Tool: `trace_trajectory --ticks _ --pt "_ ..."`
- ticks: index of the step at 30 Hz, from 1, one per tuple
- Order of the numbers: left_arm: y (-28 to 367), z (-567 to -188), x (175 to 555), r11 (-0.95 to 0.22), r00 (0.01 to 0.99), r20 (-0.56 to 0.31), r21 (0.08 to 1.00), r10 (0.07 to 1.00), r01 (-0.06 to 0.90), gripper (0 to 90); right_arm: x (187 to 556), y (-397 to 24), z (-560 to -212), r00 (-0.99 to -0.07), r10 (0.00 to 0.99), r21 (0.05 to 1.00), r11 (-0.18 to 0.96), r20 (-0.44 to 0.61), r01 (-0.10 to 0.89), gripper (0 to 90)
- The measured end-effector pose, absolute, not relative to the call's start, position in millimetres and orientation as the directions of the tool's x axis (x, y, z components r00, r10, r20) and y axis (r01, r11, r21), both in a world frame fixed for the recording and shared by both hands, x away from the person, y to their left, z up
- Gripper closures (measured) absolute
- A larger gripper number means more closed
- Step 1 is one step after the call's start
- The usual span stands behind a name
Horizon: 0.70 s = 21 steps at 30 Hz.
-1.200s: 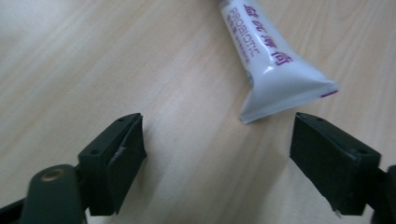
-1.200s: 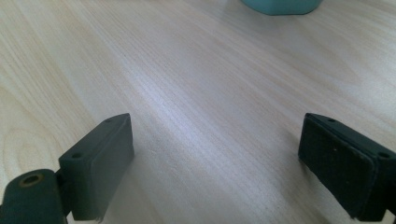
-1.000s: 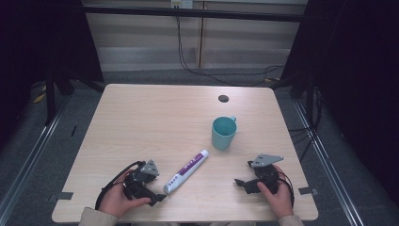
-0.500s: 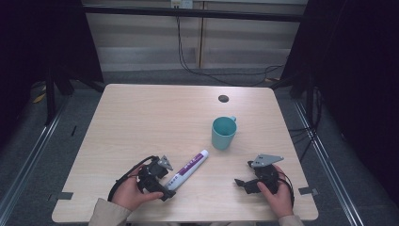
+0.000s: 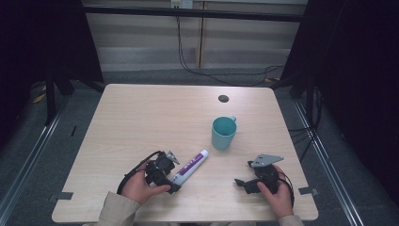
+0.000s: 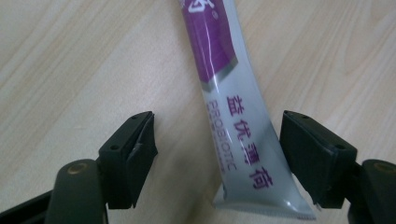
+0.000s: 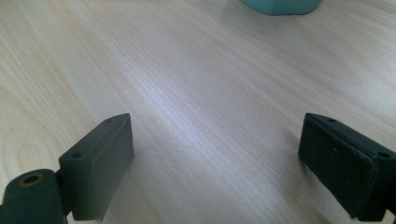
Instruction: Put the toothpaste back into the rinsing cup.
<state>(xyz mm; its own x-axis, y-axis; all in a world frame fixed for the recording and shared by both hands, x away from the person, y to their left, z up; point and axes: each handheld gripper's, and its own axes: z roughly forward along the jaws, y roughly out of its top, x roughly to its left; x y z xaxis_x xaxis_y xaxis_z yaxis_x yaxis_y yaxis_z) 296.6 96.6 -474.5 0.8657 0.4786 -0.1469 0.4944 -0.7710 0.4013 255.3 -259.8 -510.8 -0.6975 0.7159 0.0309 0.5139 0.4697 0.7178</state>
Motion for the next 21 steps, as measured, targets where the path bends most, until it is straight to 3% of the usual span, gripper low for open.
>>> trace_trajectory --ticks 4,12,21 --pt "90 -473 298 -0.787 0.871 -0.128 0.383 0.474 0.484 31.0 255 -260 -511 -0.697 0.716 0.718 0.469 0.031 0.513 9.5" --pt "83 -471 295 -0.806 0.884 -0.076 0.382 0.461 0.453 56.9 255 -260 -511 -0.697 0.716 0.718 0.469 0.031 0.514 9.6" --pt "81 -468 290 -0.823 0.899 -0.039 0.388 0.435 0.415 73.3 255 -260 -511 -0.698 0.715 0.719 0.47 0.03 0.512 9.5"
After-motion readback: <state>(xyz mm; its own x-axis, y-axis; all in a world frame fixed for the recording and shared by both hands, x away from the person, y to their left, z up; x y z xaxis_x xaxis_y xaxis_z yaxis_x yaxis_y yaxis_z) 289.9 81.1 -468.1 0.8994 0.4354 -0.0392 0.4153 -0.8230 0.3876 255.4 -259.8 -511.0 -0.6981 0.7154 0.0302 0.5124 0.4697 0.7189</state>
